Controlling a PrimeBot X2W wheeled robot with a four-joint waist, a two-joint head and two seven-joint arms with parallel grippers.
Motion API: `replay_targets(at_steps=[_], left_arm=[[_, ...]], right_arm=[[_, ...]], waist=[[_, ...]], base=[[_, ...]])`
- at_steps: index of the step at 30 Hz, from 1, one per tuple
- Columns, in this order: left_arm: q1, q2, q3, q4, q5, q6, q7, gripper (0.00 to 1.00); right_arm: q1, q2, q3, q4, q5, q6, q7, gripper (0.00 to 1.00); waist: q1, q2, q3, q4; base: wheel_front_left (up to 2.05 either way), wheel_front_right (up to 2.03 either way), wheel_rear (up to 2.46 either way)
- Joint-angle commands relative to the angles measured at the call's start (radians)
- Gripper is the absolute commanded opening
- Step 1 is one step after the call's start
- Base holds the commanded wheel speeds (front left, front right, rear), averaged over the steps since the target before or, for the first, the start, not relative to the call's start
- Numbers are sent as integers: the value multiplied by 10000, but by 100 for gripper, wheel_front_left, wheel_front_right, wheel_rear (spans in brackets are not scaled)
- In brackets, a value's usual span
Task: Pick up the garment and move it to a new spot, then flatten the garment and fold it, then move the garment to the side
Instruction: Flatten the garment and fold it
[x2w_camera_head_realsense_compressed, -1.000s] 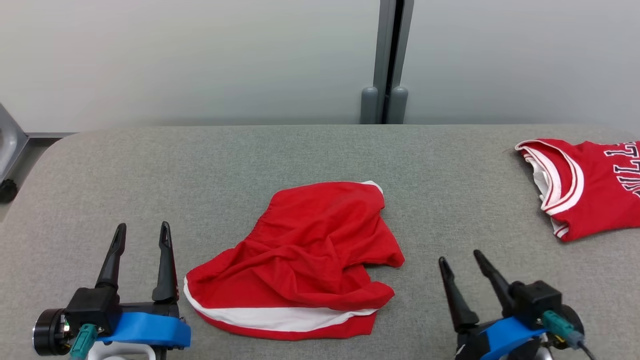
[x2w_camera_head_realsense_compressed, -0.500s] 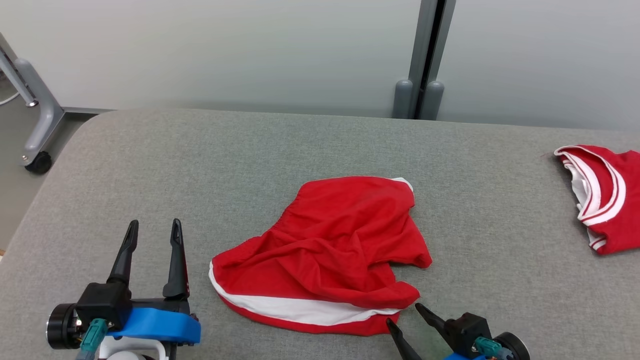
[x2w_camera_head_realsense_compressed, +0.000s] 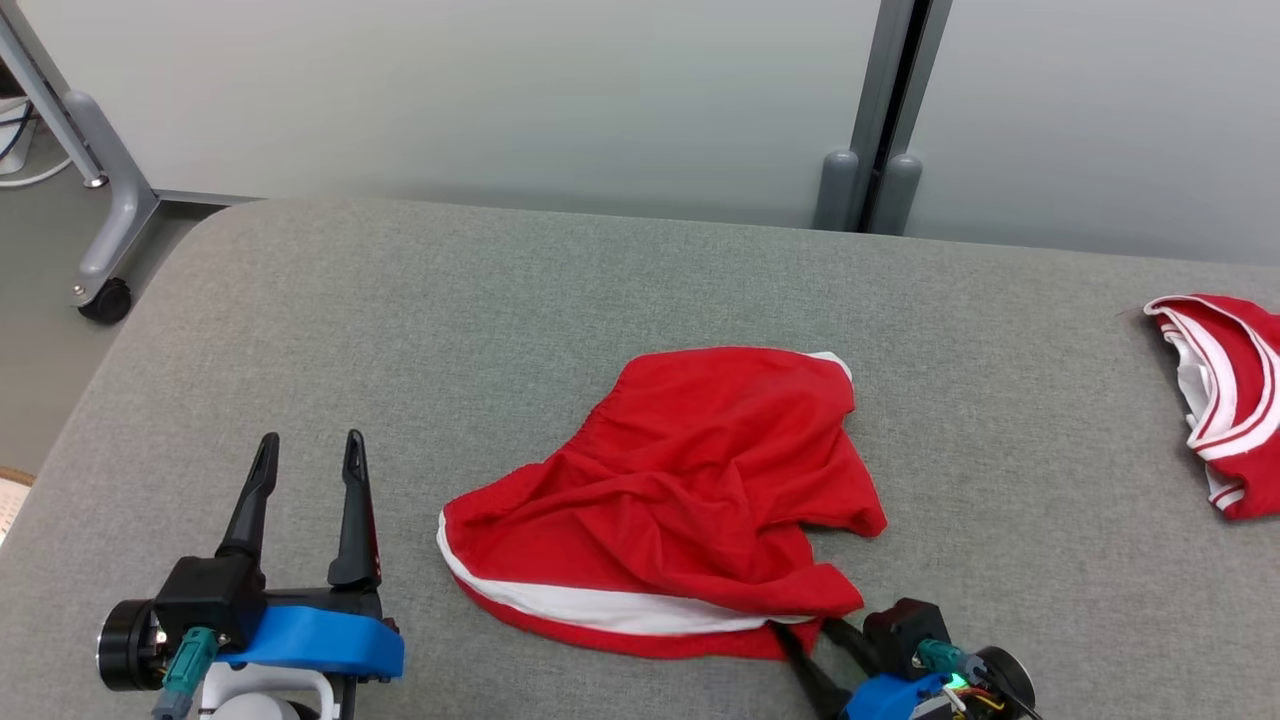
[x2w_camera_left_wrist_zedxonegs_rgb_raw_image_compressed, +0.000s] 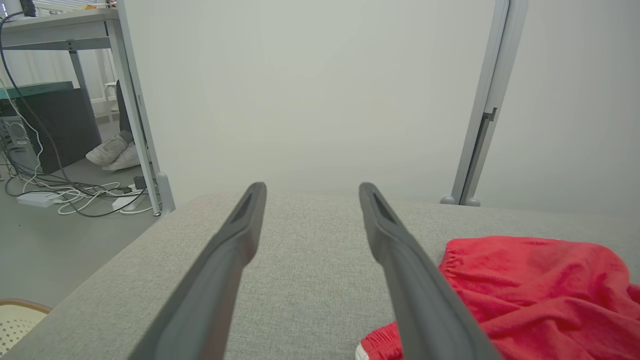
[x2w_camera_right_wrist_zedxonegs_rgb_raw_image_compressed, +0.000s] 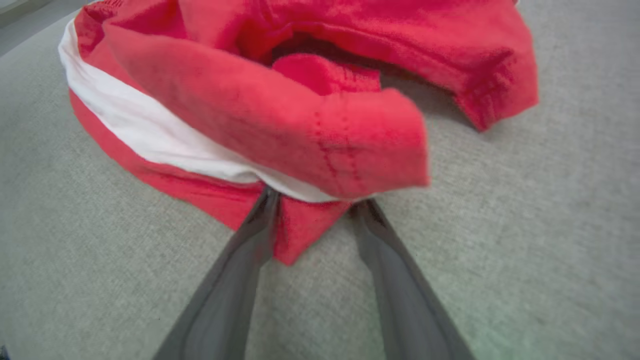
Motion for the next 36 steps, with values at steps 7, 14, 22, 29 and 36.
replay_targets(at_steps=[7, 14, 22, 29, 36], left_arm=[[223, -116, 190, 97, 134, -122, -46, 100], [431, -264, 239, 170, 169, -210, -46, 100], [553, -436, 257, 242, 192, -270, -47, 100], [622, -497, 334, 275, 259, -318, -47, 100], [568, -536, 377, 290, 303, -391, -47, 100]], right_arm=[[-253, -198, -172, 415, 400, 0, -396, 0], [626, -1002, -688, -687, 425, 0, -462, 0], [2433, -1501, -1466, -2785, 373, 1, 621, 0], [3536, -1546, -2652, -4888, 56, 1, 1551, 100], [3849, -1614, -3477, -6910, -315, 1, 2314, 100]], waist=[[-1, 0, -280, -452], [-1, 0, -493, -1070], [-1, 0, -555, -1498], [-1, 0, -619, -1651], [-1, 0, -607, -1592]], base=[[0, 0, 0], [0, 0, 0], [0, 0, 0], [0, 0, 0], [0, 0, 0]])
